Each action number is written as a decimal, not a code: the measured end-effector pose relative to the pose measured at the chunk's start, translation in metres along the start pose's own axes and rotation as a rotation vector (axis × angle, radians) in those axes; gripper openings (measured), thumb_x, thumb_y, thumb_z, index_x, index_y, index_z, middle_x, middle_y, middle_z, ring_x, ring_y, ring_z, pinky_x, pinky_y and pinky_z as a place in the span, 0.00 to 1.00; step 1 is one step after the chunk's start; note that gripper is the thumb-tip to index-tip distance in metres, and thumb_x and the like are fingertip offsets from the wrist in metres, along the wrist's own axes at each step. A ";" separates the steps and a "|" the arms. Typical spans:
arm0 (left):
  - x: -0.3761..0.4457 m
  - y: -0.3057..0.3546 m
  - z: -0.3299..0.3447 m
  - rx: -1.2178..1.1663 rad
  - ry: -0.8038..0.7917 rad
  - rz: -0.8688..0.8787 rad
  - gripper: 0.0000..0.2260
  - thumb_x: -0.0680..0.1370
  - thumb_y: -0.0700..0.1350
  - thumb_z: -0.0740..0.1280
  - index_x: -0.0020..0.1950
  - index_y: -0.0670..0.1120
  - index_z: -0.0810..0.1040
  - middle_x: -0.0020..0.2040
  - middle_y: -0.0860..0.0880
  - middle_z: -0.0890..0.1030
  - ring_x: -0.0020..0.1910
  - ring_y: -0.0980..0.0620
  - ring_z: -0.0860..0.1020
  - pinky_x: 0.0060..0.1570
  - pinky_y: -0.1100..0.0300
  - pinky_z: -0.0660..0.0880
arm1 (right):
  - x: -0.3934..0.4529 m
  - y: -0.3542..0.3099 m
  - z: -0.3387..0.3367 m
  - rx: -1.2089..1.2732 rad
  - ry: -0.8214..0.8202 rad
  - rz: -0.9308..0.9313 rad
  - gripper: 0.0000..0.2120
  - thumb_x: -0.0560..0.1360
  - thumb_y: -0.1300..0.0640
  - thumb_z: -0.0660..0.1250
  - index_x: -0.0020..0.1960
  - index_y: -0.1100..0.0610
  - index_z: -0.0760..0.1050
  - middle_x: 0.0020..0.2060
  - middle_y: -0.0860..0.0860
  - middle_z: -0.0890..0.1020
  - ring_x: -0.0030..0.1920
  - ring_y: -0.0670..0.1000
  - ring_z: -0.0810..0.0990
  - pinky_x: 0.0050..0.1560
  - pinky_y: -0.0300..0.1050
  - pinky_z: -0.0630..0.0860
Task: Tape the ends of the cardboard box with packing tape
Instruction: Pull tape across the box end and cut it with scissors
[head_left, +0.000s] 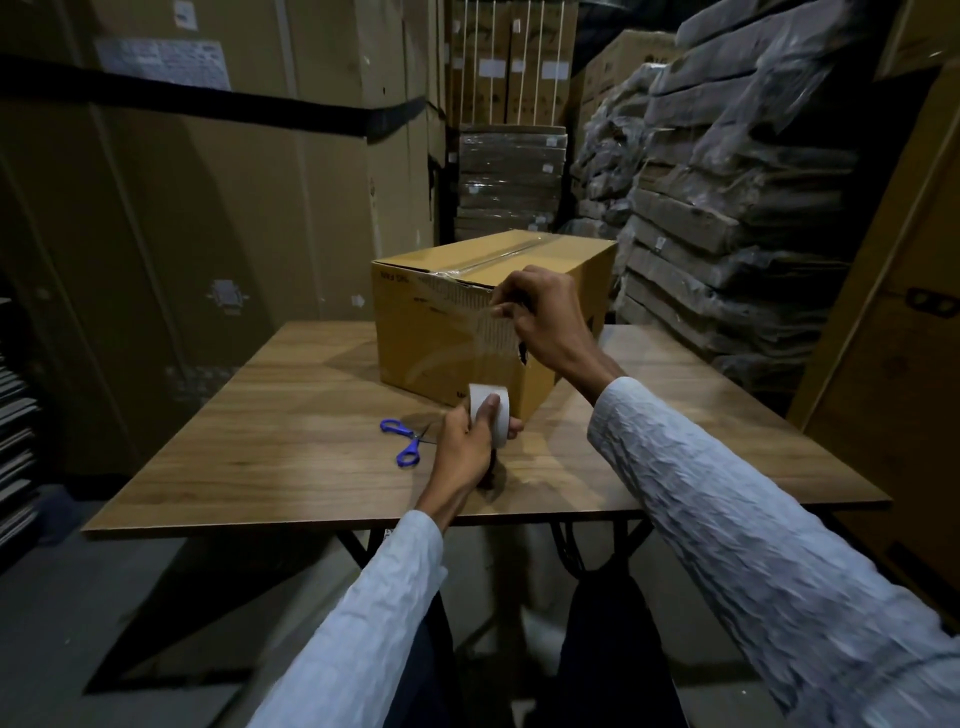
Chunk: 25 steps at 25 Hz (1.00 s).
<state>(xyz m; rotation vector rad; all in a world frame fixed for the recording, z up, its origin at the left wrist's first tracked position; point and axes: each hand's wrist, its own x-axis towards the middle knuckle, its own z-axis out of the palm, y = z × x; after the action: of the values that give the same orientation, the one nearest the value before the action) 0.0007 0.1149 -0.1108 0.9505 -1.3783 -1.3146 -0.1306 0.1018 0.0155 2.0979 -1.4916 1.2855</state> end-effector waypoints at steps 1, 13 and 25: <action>0.001 -0.003 -0.001 -0.009 -0.026 0.019 0.11 0.85 0.52 0.60 0.57 0.48 0.78 0.42 0.50 0.88 0.42 0.57 0.85 0.49 0.57 0.78 | 0.002 0.001 0.000 -0.002 -0.003 0.007 0.03 0.75 0.68 0.72 0.48 0.63 0.82 0.46 0.54 0.83 0.43 0.44 0.80 0.42 0.25 0.75; 0.003 0.000 -0.004 0.032 0.029 -0.026 0.16 0.85 0.54 0.60 0.62 0.44 0.78 0.42 0.47 0.88 0.35 0.59 0.84 0.37 0.62 0.78 | 0.000 0.003 0.000 0.028 0.024 -0.005 0.02 0.75 0.69 0.72 0.47 0.64 0.82 0.44 0.53 0.81 0.41 0.36 0.77 0.43 0.22 0.73; -0.005 -0.001 -0.006 -0.119 0.037 0.001 0.12 0.84 0.51 0.64 0.62 0.46 0.78 0.52 0.44 0.87 0.45 0.56 0.85 0.42 0.62 0.79 | 0.006 -0.002 -0.008 0.054 -0.021 -0.032 0.02 0.75 0.66 0.73 0.48 0.62 0.82 0.45 0.51 0.81 0.42 0.38 0.77 0.45 0.25 0.75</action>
<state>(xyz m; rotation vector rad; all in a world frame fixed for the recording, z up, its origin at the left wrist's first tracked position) 0.0076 0.1180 -0.1126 0.8895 -1.2574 -1.3562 -0.1326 0.1040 0.0257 2.1664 -1.4416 1.3108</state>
